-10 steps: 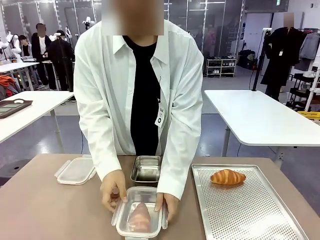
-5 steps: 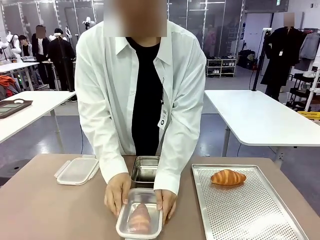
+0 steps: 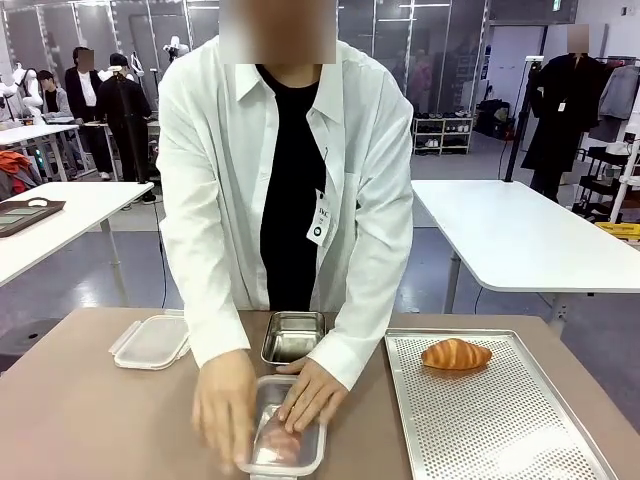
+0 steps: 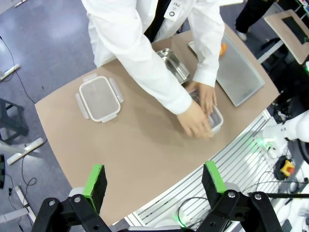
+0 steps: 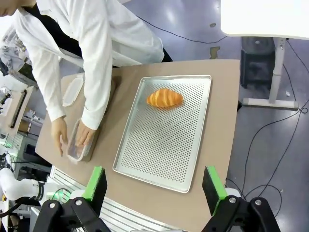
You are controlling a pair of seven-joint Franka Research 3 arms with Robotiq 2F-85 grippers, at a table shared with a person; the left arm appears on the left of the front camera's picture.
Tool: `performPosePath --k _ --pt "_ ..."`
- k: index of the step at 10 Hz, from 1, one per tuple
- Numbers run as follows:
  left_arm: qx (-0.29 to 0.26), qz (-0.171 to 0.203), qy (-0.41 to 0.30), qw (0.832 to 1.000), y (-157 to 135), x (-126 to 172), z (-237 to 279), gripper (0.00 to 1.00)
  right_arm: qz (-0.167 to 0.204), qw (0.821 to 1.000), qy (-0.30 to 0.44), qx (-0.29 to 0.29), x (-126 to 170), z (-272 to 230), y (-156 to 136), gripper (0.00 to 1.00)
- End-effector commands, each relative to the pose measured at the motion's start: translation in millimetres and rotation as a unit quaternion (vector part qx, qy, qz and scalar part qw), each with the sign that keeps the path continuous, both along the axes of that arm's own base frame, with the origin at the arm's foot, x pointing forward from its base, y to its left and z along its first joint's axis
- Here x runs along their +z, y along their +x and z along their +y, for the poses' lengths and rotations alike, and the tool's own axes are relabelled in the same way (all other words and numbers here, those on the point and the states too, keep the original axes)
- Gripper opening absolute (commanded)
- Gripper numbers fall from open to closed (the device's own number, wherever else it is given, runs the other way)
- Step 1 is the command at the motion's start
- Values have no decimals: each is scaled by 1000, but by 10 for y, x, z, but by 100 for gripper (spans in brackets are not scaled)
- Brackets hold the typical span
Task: Place the bread into the airtight container.
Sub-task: Pick up a Butter Roll and place it into an empty Airtight Container.
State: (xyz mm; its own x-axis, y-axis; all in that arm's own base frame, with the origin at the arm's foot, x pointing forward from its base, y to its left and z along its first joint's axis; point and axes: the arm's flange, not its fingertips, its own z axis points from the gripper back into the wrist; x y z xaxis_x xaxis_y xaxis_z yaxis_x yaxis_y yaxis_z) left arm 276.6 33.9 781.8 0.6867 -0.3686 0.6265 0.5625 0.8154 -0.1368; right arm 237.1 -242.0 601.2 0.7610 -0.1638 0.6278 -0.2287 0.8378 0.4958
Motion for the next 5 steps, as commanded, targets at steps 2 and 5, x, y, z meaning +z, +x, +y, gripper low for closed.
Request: performPosePath --k 2,5 --pt "-10 -3 5 1000 0 12 8 100 -7 1000 5 8 -12 13 12 100" --pt "-10 -3 5 1000 0 12 8 100 -7 1000 5 8 -12 13 12 100"
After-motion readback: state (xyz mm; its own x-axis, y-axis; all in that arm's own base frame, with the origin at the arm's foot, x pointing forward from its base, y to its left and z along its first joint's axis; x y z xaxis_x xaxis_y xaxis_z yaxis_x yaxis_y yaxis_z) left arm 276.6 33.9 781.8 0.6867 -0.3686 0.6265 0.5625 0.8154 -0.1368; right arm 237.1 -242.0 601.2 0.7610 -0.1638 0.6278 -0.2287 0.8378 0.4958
